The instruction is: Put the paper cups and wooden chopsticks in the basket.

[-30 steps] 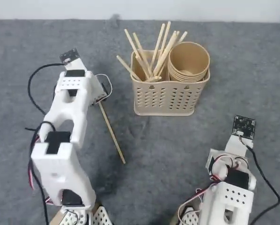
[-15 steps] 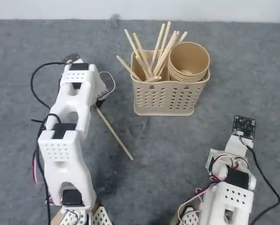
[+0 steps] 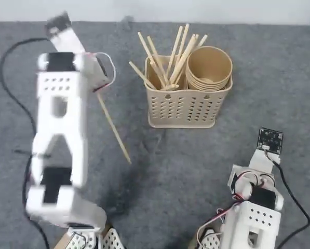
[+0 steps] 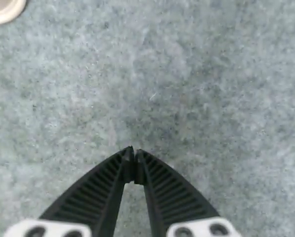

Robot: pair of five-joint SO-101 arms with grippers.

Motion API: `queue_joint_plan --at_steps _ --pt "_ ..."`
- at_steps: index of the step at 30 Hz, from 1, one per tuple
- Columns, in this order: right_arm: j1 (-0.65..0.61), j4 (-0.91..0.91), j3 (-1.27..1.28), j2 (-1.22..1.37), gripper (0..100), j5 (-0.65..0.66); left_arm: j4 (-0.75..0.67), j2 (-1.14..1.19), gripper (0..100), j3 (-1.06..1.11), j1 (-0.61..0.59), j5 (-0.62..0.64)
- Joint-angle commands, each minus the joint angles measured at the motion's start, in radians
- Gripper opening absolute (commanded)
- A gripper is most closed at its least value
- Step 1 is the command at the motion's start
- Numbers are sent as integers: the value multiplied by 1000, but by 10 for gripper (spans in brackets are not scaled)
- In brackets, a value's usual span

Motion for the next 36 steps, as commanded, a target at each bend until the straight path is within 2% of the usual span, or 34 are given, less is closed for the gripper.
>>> queue_joint_plan --at_steps 1,5,10,14,18,21,27,29,31,36 --pt "-4 -15 -3 -18 8 17 -92 -239 12 -35 12 -123" --pt "-4 -16 -3 -18 8 17 -221 -394 12 -33 34 -238" --pt "-4 -16 -2 -18 8 17 -390 -526 12 -31 81 -293" --pt "-4 -22 6 -18 8 17 -404 -644 12 -21 97 -411" --pt "-4 -28 8 -18 8 17 -420 -810 12 122 97 -486" --pt "-4 -28 8 -18 8 17 -586 -930 12 302 97 -482" --pt "-4 -28 8 -18 8 17 -1089 -1062 12 633 101 -480" --pt "-4 -28 8 -18 8 17 -1218 -1062 12 696 135 -480" --pt "-4 -28 8 -18 8 17 -1272 -1060 12 727 169 -480" --pt "-4 -28 8 -18 8 17 -1270 -1002 12 693 292 -476"
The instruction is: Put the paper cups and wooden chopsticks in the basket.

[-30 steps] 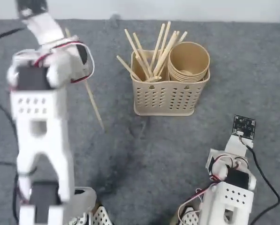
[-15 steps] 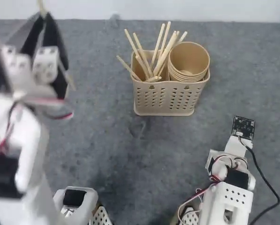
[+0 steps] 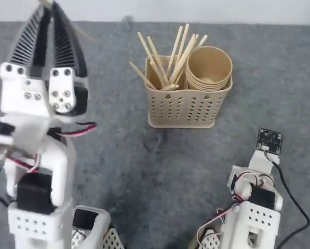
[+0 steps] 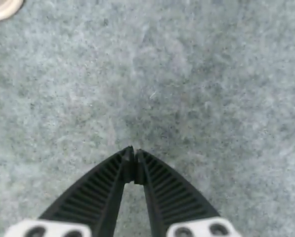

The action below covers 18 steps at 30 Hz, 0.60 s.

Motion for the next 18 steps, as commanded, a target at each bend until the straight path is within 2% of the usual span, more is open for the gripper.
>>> queue_joint_plan --at_steps 1,7,18 --pt "-4 -18 -9 -18 8 17 -34 57 12 -35 78 14" --pt "-4 -18 -9 -18 8 17 -34 152 12 -70 164 209" --pt "-4 -18 -9 -18 8 17 -40 344 12 -8 180 221"
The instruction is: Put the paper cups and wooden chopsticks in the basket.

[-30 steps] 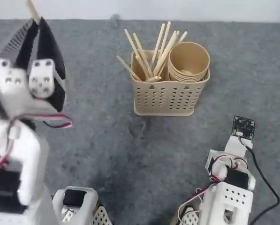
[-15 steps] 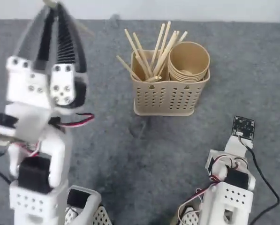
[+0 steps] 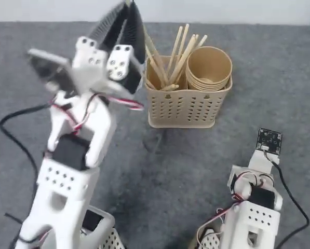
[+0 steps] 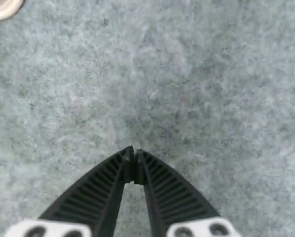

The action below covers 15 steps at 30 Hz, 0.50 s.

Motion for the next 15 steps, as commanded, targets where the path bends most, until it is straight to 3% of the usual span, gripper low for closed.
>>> queue_joint_plan --at_steps 1,10,15 --pt "-4 -18 -9 -18 8 17 -32 40 12 24 11 18" --pt "-4 -18 -9 -18 8 17 25 52 18 124 11 14" --pt "-4 -18 -9 -18 8 17 201 52 159 21 11 18"
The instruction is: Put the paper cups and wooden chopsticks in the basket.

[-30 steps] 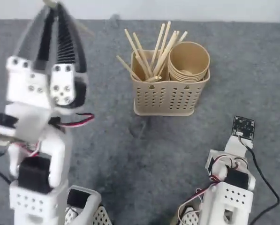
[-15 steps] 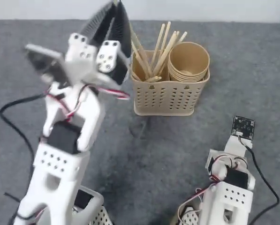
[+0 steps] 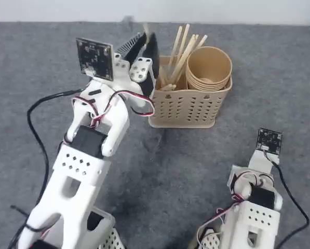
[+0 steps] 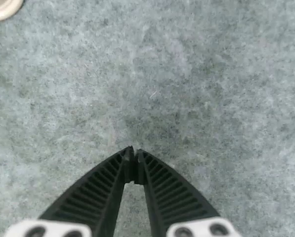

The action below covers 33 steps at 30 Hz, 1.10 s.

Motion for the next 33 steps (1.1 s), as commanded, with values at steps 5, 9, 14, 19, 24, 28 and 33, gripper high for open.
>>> queue_joint_plan --at_steps 5,9,14,19,24,28,33 --pt "-4 -18 -9 -18 8 17 301 -5 224 -251 -20 15" --pt "-4 -18 -9 -18 8 17 505 -6 224 -386 -68 15" --pt "-4 -18 -9 -18 8 17 770 -121 224 -437 -115 15" --pt "-1 -18 -20 -18 8 8 881 -376 224 -340 -180 15" --pt "-5 -8 -49 -19 8 6 879 -605 224 -79 -273 8" --pt "4 -7 -104 -19 8 6 848 -740 215 163 -331 8" --pt "27 116 -259 -36 8 6 657 -925 18 478 -410 8"
